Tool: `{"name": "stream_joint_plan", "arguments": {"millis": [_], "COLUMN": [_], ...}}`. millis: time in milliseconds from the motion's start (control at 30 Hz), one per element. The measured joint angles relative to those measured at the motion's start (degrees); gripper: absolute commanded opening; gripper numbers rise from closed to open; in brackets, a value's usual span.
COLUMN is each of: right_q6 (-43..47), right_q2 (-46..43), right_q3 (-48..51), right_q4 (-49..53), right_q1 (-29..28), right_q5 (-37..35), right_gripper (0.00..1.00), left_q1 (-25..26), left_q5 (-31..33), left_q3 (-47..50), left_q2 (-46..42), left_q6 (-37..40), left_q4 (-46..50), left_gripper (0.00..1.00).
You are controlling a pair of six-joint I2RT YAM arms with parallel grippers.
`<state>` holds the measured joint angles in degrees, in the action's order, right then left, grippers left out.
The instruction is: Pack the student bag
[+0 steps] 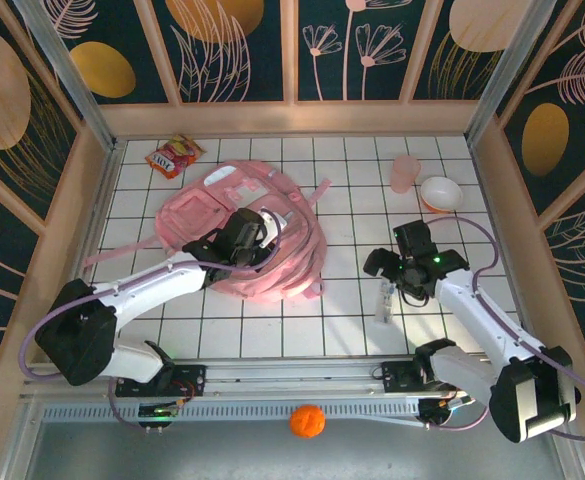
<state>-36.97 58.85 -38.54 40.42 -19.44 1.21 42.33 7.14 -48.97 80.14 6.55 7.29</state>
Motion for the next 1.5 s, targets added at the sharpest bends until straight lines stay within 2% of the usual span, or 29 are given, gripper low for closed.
{"name": "stream_joint_plan", "arguments": {"millis": [167,267,467,667,733,1100,1133,1200,1267,1500], "right_q6": [-0.02,-0.02,0.09,0.96,0.98,1.05,1.07,1.44,1.7,2.58], "right_q2": [1.36,2.47,3.67,7.76,8.96,13.97,14.08,14.43,14.86,11.15], "right_q3": [1.18,2.99,4.85,4.98,4.98,4.96,4.94,4.85,4.63,4.35], "right_q4": [0.35,0.35,-0.98,-2.47,-2.62,-2.58,-2.58,-2.51,-1.84,-2.49], "right_q1": [1.36,2.01,2.1,2.12,2.14,2.16,2.16,2.16,2.27,2.25], "right_q5": [-0.04,0.28,2.56,4.94,5.09,4.11,4.0,3.67,2.95,4.28], "right_gripper": [0.99,0.99,0.96,0.72,0.67,0.61,0.59,0.48,0.43,0.4], "left_q1": [0.07,0.07,0.07,0.07,0.07,0.07,0.07,0.07,0.07,0.07], "left_q5": [-0.57,-0.2,2.38,2.38,2.36,2.14,2.14,2.12,2.12,1.66], "left_q3": [0.02,0.02,0.0,0.0,-0.02,-0.02,-0.02,-0.02,-0.02,-0.02], "left_q2": [-3.56,-6.19,-7.02,-7.02,-7.02,-7.02,-7.02,-7.02,-7.02,-7.02], "left_q6": [-1.49,-2.25,-2.29,-2.51,-2.78,-3.82,-3.85,-4.0,-4.24,-5.16], "left_q4": [-0.55,-1.31,-1.49,-1.55,-1.55,-1.55,-1.55,-1.55,-1.55,-1.99], "left_gripper": [0.14,0.1,0.1,0.1,0.1,0.1,0.1,0.09,0.09,0.1]}}
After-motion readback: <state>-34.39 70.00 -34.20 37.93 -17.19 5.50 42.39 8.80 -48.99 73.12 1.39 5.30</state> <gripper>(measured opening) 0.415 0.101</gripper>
